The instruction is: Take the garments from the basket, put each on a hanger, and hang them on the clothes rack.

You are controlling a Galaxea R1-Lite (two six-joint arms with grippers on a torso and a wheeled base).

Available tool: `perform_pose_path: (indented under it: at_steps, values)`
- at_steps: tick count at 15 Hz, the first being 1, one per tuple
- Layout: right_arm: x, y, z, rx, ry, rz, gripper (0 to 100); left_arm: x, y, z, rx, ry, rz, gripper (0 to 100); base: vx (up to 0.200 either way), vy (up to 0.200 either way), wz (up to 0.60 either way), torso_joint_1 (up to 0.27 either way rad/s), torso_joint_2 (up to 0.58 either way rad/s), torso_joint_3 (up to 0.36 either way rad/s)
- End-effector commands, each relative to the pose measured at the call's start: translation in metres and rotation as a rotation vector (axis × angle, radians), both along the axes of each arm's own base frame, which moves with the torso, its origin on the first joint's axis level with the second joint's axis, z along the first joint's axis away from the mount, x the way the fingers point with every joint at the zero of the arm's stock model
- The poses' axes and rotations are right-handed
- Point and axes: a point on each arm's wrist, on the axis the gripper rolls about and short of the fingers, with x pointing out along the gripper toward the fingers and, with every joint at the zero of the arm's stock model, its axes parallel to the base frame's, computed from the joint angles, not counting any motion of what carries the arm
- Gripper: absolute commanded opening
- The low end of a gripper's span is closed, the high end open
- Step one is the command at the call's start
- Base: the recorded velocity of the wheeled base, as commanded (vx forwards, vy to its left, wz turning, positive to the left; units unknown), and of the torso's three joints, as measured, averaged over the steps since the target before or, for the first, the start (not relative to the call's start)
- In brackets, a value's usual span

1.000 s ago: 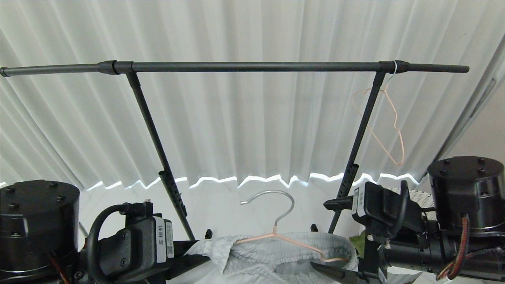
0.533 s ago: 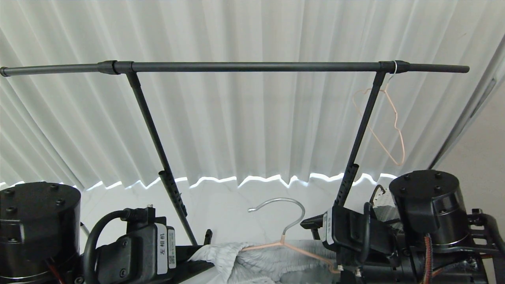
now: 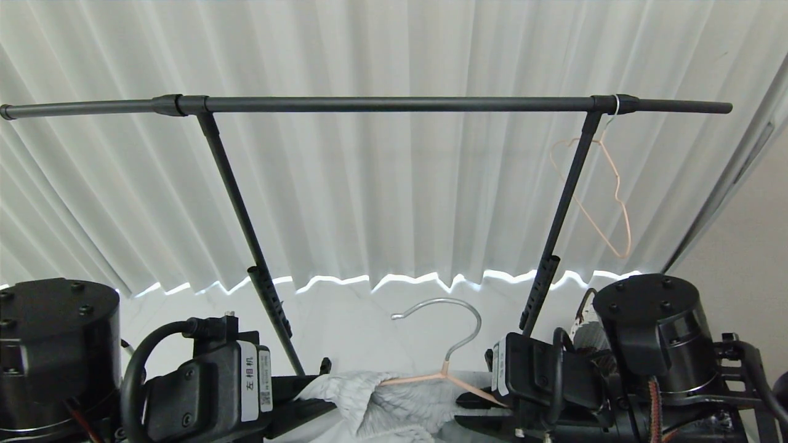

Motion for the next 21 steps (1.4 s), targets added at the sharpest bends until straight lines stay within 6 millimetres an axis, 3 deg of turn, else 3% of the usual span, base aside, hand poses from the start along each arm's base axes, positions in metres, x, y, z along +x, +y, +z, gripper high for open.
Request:
perform_pose_path:
  at_steps: [1,5,6,13,21]
  values:
    - [0.0,0.001,0.0,0.0,0.001,0.0,0,0.0,0.0,-0.001,0.001,0.004,0.002,0,0.0,0.0,0.0,0.0,0.0,0.0]
    - [0.001,0.0,0.005,0.032,-0.02,-0.007,0,0.0,0.001,-0.003,0.006,0.008,0.002,0,0.0,0.0,0.0,0.0,0.0,0.0]
    - [0.002,0.001,0.007,0.051,-0.03,-0.01,0,0.0,0.001,-0.003,0.007,0.008,0.002,100,0.0,0.0,0.0,0.0,0.0,0.0]
    - [-0.007,-0.011,0.033,0.171,-0.063,-0.027,0,0.007,0.016,-0.011,0.024,0.036,0.098,100,0.0,0.0,0.0,0.0,0.0,0.0]
    - [-0.015,-0.029,0.055,0.257,-0.094,-0.052,0,0.02,0.052,-0.051,0.111,0.197,0.324,100,0.0,0.0,0.0,0.0,0.0,0.0]
